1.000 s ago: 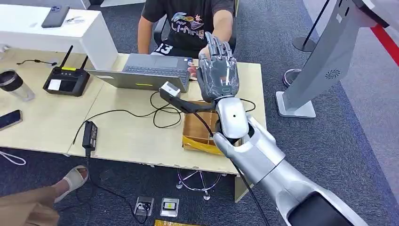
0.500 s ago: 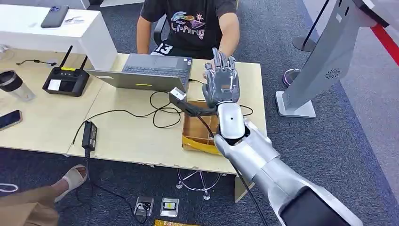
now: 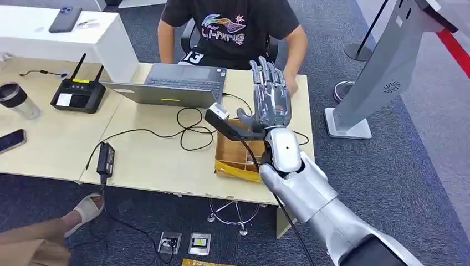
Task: Pass the card to the sensor for recognition and then transmit it.
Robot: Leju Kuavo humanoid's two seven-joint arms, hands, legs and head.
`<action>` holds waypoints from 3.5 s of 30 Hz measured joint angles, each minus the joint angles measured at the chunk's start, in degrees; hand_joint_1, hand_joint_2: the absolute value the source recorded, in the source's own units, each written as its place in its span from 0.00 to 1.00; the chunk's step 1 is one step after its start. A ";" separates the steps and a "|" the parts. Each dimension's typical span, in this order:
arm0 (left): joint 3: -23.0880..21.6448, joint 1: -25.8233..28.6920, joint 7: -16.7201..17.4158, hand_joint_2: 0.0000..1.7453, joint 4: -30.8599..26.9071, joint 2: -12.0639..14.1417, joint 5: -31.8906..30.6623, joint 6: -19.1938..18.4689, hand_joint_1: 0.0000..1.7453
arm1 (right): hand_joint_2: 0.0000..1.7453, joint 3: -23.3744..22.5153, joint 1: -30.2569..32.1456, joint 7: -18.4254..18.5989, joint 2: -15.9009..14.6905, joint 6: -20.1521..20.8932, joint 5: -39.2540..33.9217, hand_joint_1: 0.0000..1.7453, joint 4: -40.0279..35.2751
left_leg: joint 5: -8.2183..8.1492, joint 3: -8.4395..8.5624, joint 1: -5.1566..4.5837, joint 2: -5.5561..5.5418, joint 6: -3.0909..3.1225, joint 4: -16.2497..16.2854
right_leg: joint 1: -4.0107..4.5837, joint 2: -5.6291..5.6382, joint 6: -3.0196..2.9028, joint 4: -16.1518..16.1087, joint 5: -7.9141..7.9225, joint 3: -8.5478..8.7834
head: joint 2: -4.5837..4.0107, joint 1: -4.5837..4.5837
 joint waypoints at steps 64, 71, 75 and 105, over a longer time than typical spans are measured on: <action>0.02 -0.28 -5.33 1.00 0.00 1.38 -0.46 0.00 0.00 | 1.00 9.99 18.35 0.39 -10.14 15.80 0.26 0.09 -20.68 | -0.04 -0.06 0.02 0.10 0.00 -0.03 | 0.02 0.06 0.00 -0.01 0.00 0.01 | 0.00 0.02; 0.02 -0.09 -5.09 1.00 0.00 1.86 -0.42 0.02 0.00 | 1.00 9.79 16.77 0.09 -8.74 15.53 0.18 0.13 -17.29 | -0.04 -0.06 0.01 0.10 0.00 -0.03 | 0.01 0.06 0.00 -0.01 0.00 0.00 | 0.00 0.07; 0.02 -0.03 -4.74 1.00 0.00 1.97 -0.42 0.02 0.00 | 1.00 9.25 15.91 0.09 -8.30 14.99 -0.04 0.16 -15.33 | -0.04 -0.05 0.01 0.10 0.00 -0.03 | 0.01 0.07 0.00 -0.01 0.00 0.00 | 0.00 0.00; 0.02 -0.03 -6.99 1.00 0.00 1.95 -1.01 0.00 0.00 | 1.00 4.24 14.75 4.39 -9.61 12.98 -0.39 0.42 -8.03 | -0.04 -0.03 0.01 0.12 0.00 -0.02 | 0.01 0.10 0.00 -0.02 0.00 -0.02 | 0.00 0.02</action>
